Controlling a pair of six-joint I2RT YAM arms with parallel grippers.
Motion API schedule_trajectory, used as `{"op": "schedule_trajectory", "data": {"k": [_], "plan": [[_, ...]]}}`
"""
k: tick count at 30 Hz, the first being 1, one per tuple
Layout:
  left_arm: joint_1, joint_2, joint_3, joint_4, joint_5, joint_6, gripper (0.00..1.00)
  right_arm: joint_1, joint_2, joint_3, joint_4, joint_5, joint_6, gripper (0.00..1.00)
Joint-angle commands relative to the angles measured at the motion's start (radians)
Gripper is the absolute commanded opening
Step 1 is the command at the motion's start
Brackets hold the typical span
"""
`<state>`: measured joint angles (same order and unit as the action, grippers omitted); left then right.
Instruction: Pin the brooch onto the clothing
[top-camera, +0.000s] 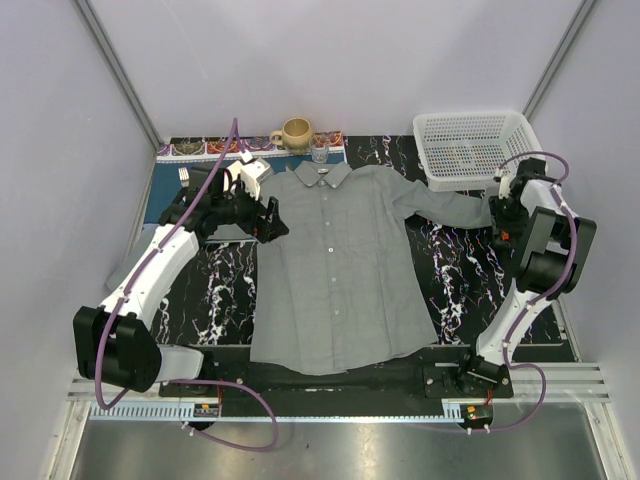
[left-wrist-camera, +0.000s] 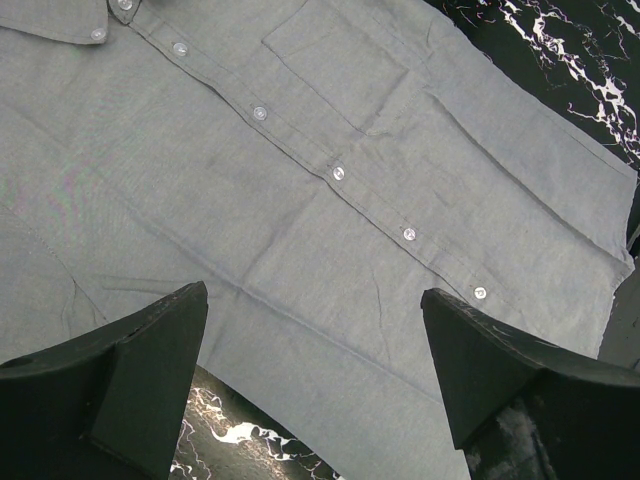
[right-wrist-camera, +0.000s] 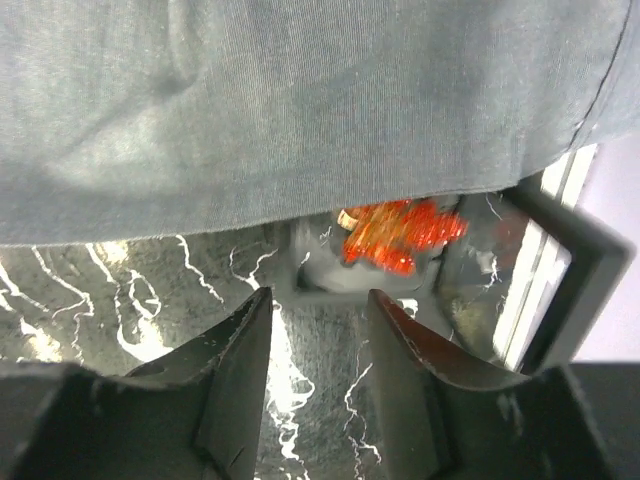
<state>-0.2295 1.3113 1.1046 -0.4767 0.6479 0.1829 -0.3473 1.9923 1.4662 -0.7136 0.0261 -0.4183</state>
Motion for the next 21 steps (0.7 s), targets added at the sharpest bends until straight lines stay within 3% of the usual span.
{"op": "schedule_trajectory", "data": {"k": [1,10,21], "plan": [[-0.004,0.006,0.044,0.043,0.025,0.001,0.91,-0.002,-0.101,0.060,-0.038,-0.023,0.001,0.44],[-0.004,0.019,0.049,0.043,0.032,0.000,0.92,-0.002,-0.113,0.097,-0.092,-0.086,0.010,0.49],[-0.004,0.020,0.046,0.044,0.033,-0.003,0.92,-0.002,-0.035,0.109,-0.063,-0.080,-0.010,0.46]]}}
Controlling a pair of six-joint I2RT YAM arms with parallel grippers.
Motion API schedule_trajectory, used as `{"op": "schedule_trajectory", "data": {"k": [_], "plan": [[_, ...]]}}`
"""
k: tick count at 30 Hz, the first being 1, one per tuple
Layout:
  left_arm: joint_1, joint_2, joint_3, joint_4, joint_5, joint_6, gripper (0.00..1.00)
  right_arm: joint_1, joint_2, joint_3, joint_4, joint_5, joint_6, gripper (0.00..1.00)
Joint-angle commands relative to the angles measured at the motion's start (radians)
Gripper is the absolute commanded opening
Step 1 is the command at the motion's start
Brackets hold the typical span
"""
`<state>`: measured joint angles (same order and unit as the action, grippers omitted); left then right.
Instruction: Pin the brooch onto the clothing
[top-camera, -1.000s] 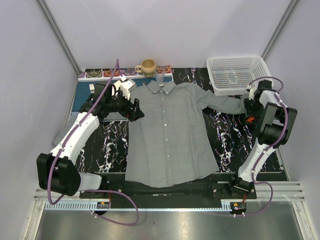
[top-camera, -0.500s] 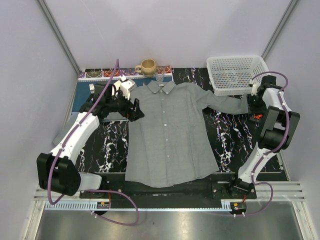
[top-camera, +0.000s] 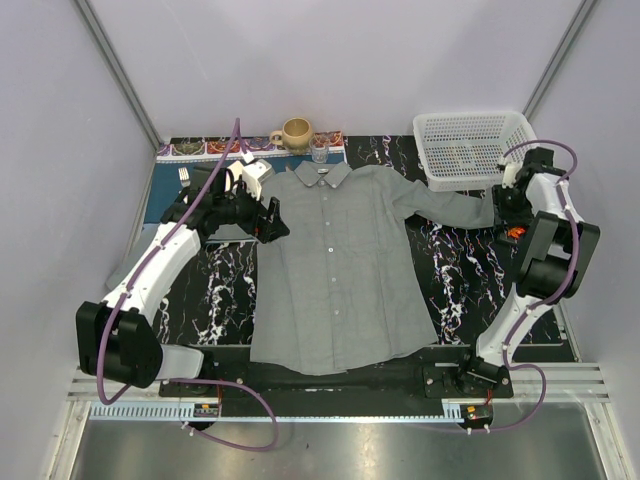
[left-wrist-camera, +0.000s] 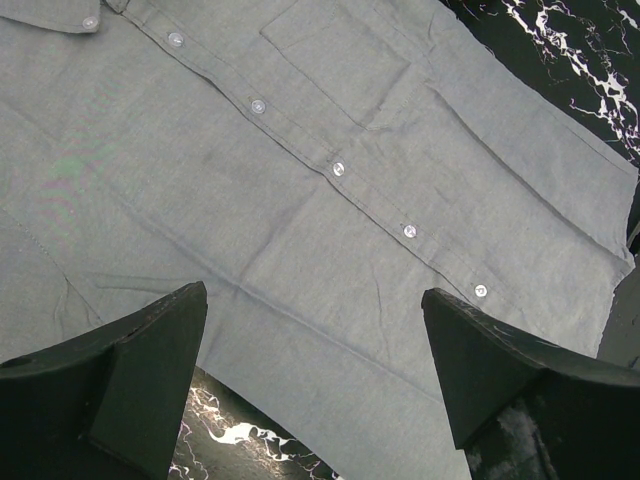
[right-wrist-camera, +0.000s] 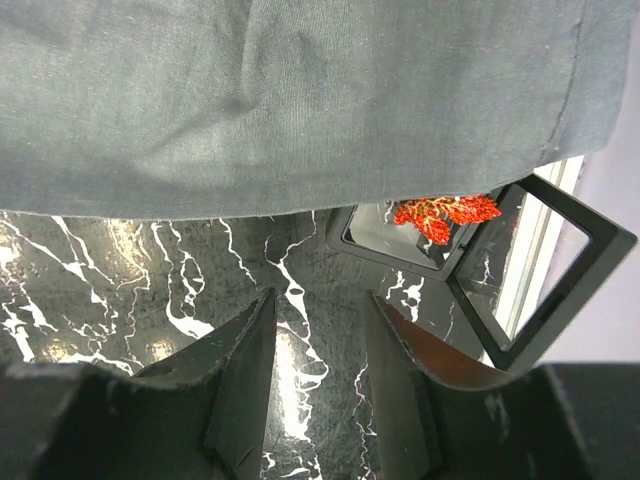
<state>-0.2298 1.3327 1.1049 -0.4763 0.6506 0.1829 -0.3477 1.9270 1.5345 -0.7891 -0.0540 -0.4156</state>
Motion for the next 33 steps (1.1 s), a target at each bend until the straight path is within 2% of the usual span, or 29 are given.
{"op": "schedule_trajectory", "data": {"k": [1,19,33], "plan": [[-0.003,0.000,0.046,0.044,0.032,-0.002,0.92,-0.002,0.042,0.039,0.020,0.002,-0.011,0.46],[-0.003,0.005,0.047,0.041,0.032,0.000,0.92,-0.002,0.104,-0.039,0.083,0.000,-0.049,0.42],[-0.003,0.005,0.039,0.038,0.035,0.013,0.92,-0.004,0.099,-0.030,0.136,0.003,-0.034,0.46]]}}
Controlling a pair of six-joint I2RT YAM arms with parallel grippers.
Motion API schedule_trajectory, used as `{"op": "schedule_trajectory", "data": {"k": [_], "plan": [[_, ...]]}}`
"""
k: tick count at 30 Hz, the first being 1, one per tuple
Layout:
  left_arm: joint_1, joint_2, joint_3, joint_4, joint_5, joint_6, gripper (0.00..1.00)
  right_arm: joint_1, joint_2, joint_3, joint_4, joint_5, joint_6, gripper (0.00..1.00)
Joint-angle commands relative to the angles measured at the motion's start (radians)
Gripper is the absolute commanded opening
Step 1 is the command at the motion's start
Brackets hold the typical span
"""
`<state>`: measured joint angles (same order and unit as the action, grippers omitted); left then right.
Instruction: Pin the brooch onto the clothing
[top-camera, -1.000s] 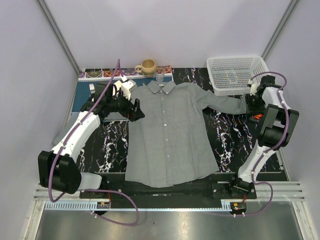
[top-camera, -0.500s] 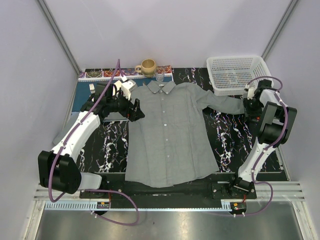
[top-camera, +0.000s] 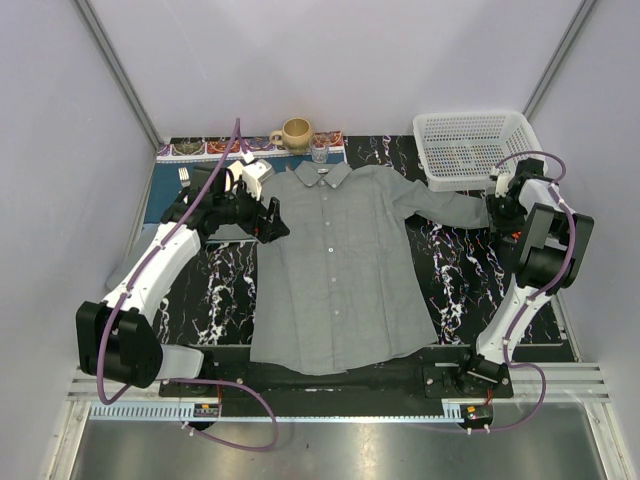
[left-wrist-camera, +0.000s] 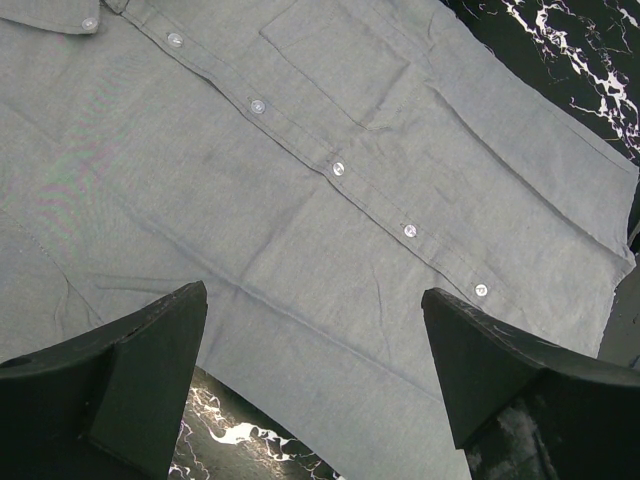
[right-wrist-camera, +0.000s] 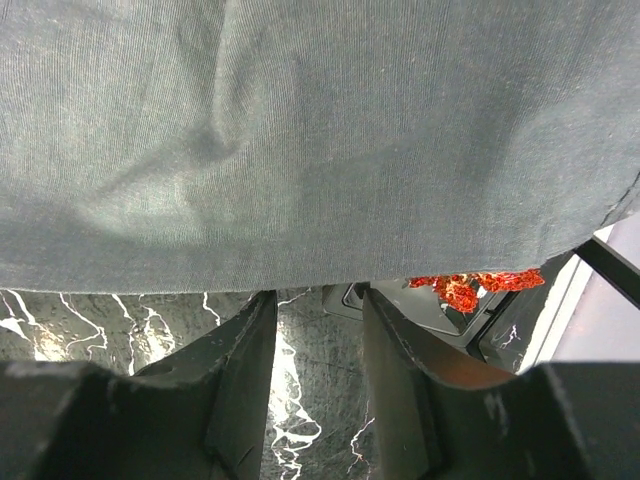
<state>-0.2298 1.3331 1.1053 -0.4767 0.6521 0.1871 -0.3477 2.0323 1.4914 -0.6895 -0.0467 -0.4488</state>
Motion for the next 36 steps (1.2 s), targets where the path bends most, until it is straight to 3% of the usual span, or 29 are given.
{"op": "schedule_trajectory", "data": {"k": [1,11,23,30,36], "plan": [[-0.003,0.008,0.041,0.038,0.031,0.008,0.92,-0.002,-0.001,0.018,0.041,-0.005,-0.001,0.46],[-0.003,0.008,0.039,0.033,0.029,0.015,0.92,-0.004,0.026,-0.008,0.047,-0.013,-0.030,0.44],[-0.003,0.009,0.042,0.032,0.040,0.011,0.92,-0.002,-0.136,-0.186,-0.050,-0.143,-0.126,0.36],[-0.003,0.003,0.041,0.027,0.038,0.018,0.92,-0.002,-0.184,-0.232,-0.177,-0.234,-0.373,0.36],[-0.003,0.003,0.042,0.026,0.041,0.018,0.92,-0.004,-0.218,-0.243,-0.211,-0.222,-0.622,0.40]]}}
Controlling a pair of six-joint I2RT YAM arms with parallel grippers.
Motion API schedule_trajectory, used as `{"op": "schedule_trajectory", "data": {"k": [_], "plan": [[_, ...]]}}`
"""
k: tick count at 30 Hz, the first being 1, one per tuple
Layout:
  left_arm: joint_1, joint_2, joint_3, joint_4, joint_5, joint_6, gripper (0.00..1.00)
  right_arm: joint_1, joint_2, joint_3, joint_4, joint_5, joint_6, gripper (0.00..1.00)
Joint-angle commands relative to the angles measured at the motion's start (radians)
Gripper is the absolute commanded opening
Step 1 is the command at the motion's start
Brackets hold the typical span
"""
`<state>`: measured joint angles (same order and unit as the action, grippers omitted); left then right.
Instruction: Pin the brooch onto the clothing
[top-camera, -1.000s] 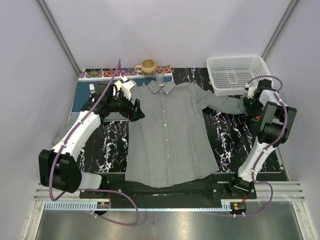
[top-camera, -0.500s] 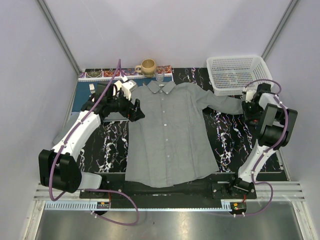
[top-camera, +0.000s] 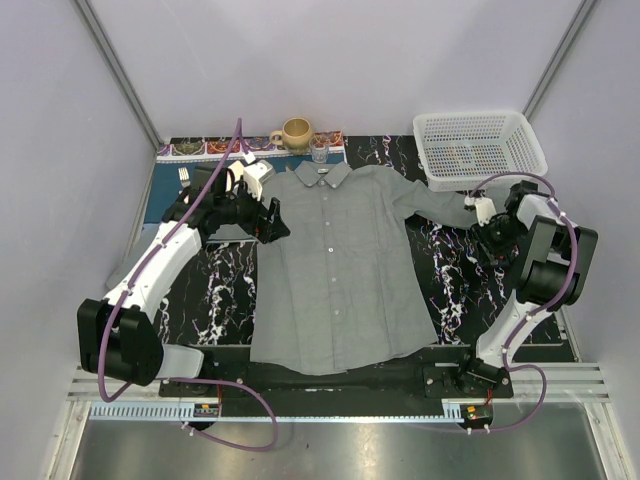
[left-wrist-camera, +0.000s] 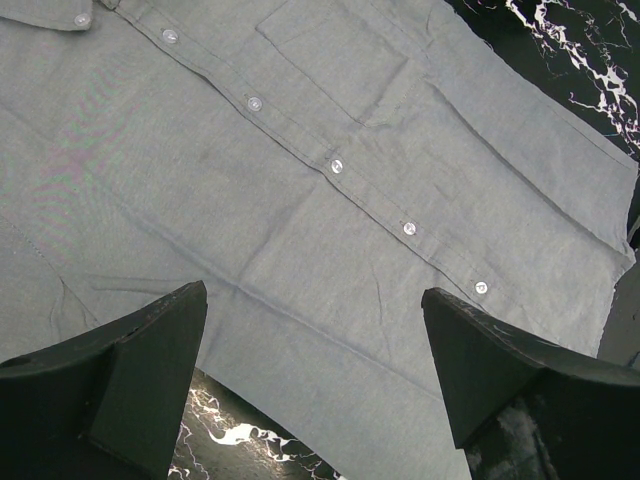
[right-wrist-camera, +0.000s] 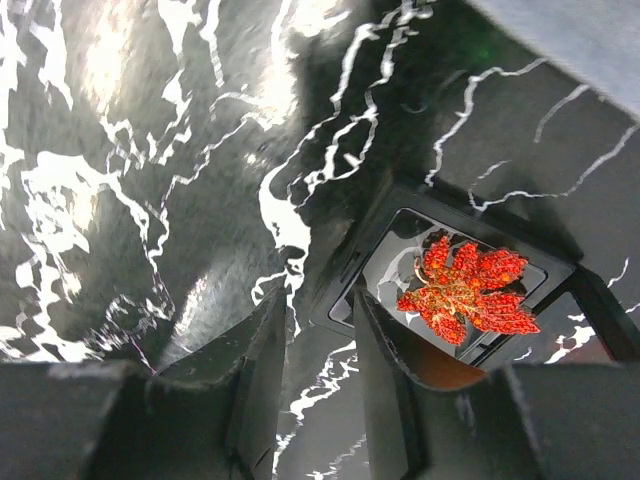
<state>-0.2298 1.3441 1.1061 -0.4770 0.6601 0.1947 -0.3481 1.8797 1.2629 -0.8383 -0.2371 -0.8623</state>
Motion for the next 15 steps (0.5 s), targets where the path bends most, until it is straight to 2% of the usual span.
{"op": "schedule_trajectory", "data": {"k": [1,5,9,13,15], "plan": [[-0.003,-0.008,0.041,0.026,0.035,0.011,0.92,-0.002,-0.068,-0.011,-0.062,-0.033,-0.255,0.40],[-0.005,-0.003,0.043,0.026,0.039,0.009,0.91,-0.003,-0.065,0.019,-0.068,-0.028,-0.340,0.42],[-0.003,-0.008,0.044,0.026,0.036,0.011,0.91,-0.002,-0.063,0.062,-0.100,-0.042,-0.343,0.52],[-0.003,-0.011,0.044,0.028,0.035,0.011,0.91,-0.003,-0.112,0.089,-0.114,-0.090,-0.264,0.65],[-0.003,-0.013,0.043,0.026,0.038,0.009,0.92,-0.002,-0.149,0.099,-0.119,-0.116,-0.209,0.66]]}}
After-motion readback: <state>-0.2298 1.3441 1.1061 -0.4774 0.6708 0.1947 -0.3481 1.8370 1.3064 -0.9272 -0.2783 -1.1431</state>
